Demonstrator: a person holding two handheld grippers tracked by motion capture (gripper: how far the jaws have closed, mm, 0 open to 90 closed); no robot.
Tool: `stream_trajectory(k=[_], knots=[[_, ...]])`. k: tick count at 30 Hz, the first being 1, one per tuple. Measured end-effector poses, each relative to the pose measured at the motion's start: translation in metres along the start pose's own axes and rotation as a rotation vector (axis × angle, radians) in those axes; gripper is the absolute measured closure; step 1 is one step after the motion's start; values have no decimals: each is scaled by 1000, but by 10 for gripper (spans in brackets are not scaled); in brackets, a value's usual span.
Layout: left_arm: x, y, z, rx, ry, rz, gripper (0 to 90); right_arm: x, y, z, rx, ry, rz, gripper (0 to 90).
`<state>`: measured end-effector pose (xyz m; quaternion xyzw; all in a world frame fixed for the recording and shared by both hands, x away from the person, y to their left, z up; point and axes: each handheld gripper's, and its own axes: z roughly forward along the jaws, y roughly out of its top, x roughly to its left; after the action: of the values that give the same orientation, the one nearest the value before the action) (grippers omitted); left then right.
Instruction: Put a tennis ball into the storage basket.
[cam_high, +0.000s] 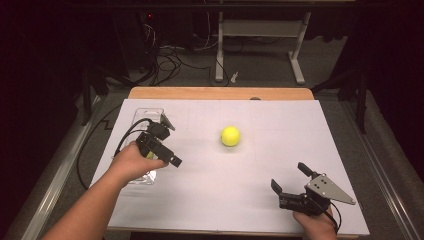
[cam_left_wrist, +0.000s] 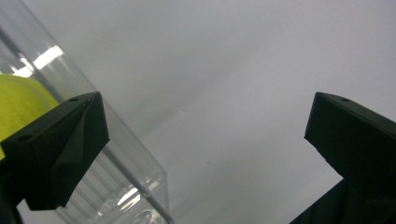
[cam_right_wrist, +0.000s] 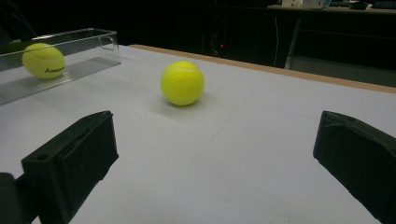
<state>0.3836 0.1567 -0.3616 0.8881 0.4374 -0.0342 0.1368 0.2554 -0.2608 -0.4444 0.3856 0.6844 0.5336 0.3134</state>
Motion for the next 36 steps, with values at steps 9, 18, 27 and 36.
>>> stream_trajectory(k=[9,18,27,36], knots=[[-24,-1,11,6,-8,54,8,-1,0,-1,-1,-5,2,4],[-41,-3,18,0,-4,100,8,0,0,0,0,-1,-1,3],[-56,-15,31,-17,-47,124,9,-1,1,-1,-4,-2,-2,4],[-68,-30,54,-6,-49,149,12,0,1,-1,-4,1,-3,4]])
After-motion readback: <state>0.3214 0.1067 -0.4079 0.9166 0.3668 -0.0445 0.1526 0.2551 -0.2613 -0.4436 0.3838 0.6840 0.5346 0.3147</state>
